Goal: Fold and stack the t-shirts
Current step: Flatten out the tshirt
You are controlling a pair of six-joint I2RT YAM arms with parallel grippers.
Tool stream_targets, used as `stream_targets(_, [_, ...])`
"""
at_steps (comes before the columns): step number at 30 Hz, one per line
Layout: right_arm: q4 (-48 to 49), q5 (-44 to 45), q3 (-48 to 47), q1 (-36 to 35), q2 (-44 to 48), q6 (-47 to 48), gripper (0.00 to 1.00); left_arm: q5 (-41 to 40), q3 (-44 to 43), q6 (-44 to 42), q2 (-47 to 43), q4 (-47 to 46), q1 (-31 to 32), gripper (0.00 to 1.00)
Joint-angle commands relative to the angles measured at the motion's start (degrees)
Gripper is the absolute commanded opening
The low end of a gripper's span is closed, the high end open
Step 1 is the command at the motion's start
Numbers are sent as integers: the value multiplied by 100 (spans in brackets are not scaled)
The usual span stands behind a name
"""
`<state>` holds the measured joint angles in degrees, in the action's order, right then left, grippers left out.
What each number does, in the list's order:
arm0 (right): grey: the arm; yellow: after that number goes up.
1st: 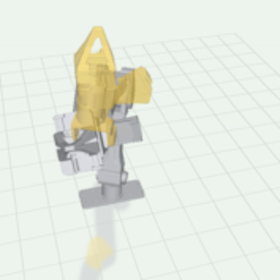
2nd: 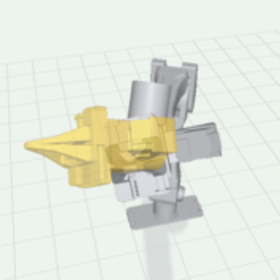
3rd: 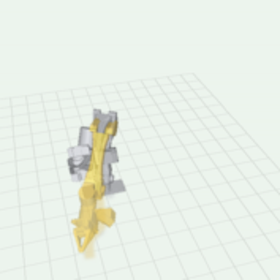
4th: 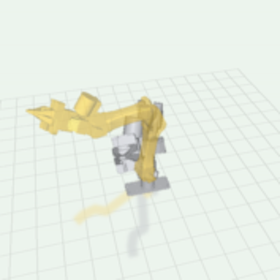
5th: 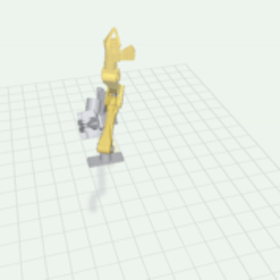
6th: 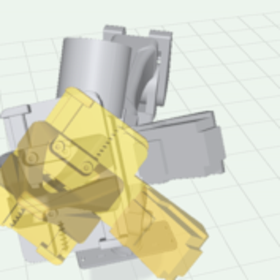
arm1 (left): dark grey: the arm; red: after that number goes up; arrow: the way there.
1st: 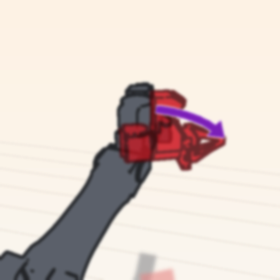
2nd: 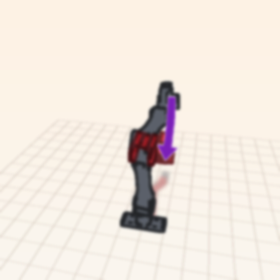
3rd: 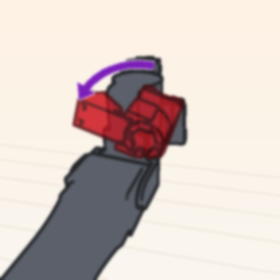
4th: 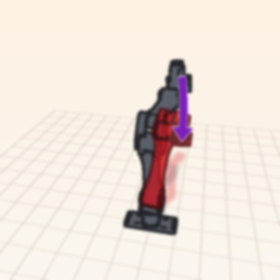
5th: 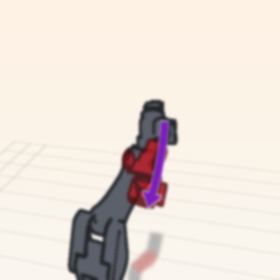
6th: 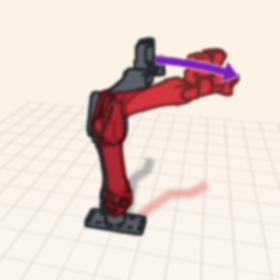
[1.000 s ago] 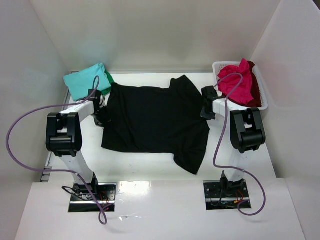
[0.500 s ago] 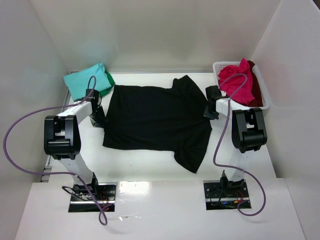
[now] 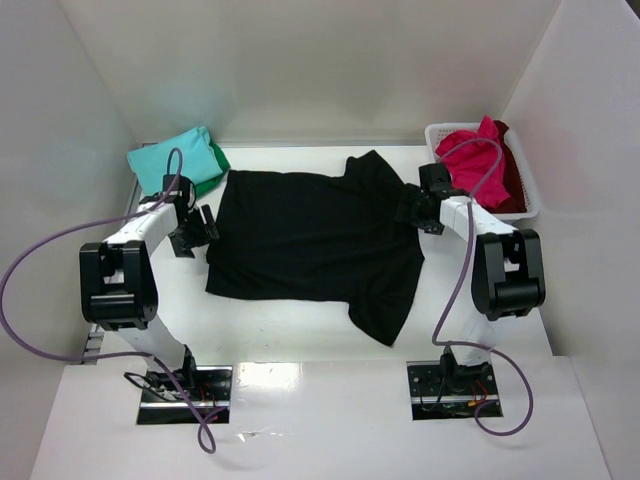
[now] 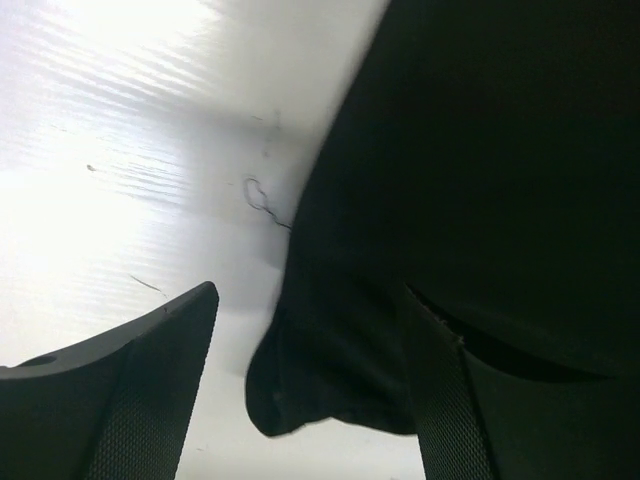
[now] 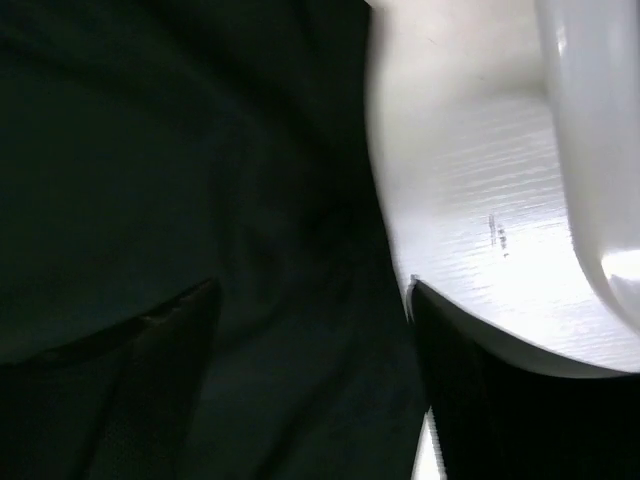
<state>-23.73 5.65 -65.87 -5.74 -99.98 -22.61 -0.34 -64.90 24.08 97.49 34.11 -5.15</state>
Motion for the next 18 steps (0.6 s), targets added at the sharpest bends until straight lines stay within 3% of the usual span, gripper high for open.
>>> stream_targets(1, [96, -424, -216, 55, 445, 46, 87, 500, -260, -70, -450, 158, -21, 80])
stream_targets(4, [158, -644, -330, 55, 384, 46, 100, 807, -137, -70, -626, 219, 136, 80])
stream_targets(10, [-272, -829, -787, -23, 286, -6, 100, 843, 188, 308, -775, 693, 672, 77])
stream_targets(18, [-774, -556, 615, -700, 1068, -1226, 100, 343, 672, 1195, -1013, 913, 937, 81])
